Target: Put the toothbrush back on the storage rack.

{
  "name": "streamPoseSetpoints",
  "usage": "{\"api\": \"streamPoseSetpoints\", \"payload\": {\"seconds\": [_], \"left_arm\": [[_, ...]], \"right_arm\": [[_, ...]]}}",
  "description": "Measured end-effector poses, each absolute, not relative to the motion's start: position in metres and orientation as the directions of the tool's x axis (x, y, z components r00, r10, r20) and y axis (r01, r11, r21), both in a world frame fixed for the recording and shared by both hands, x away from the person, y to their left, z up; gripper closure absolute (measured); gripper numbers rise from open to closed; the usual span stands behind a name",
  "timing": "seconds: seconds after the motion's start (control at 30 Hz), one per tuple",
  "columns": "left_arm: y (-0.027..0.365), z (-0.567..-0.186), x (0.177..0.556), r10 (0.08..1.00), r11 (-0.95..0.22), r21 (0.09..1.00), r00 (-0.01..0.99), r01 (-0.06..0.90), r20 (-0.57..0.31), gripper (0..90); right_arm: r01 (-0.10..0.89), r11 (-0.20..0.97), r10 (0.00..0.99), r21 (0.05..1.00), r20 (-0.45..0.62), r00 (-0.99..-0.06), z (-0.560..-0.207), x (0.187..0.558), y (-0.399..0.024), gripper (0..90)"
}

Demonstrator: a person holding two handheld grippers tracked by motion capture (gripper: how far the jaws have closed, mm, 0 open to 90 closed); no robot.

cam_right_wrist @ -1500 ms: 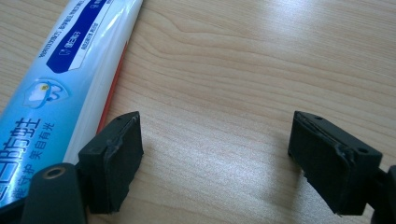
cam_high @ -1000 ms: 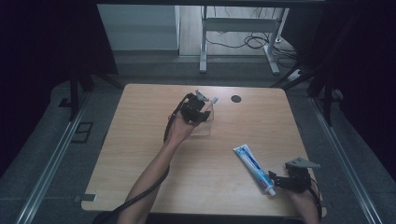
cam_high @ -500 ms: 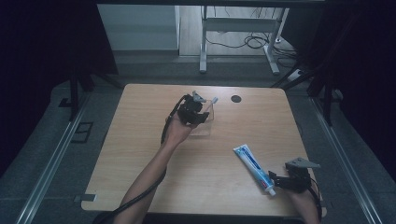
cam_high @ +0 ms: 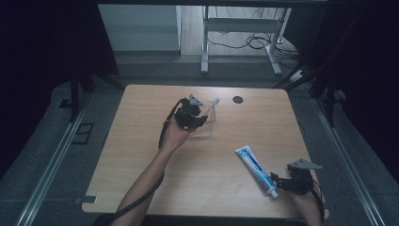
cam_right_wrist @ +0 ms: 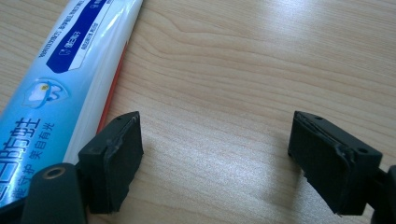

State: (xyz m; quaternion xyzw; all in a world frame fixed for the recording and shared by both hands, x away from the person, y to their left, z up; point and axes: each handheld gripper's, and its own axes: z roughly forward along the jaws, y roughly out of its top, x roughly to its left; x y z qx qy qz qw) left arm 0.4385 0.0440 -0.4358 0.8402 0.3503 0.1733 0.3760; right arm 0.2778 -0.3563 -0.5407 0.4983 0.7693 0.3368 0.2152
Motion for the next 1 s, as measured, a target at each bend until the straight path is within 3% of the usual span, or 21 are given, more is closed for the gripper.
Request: {"api": "streamPoseSetpoints", "payload": {"seconds": [1.0], "left_arm": [[0.072, -0.438, 0.418, 0.725, -0.437, 0.77, 0.689, 0.465, -0.004, 59.4]], "right_arm": [[0.621, 0.279, 0.911, 0.732, 0.002, -0.412, -0.541, 0.278, -0.356, 17.4]]}}
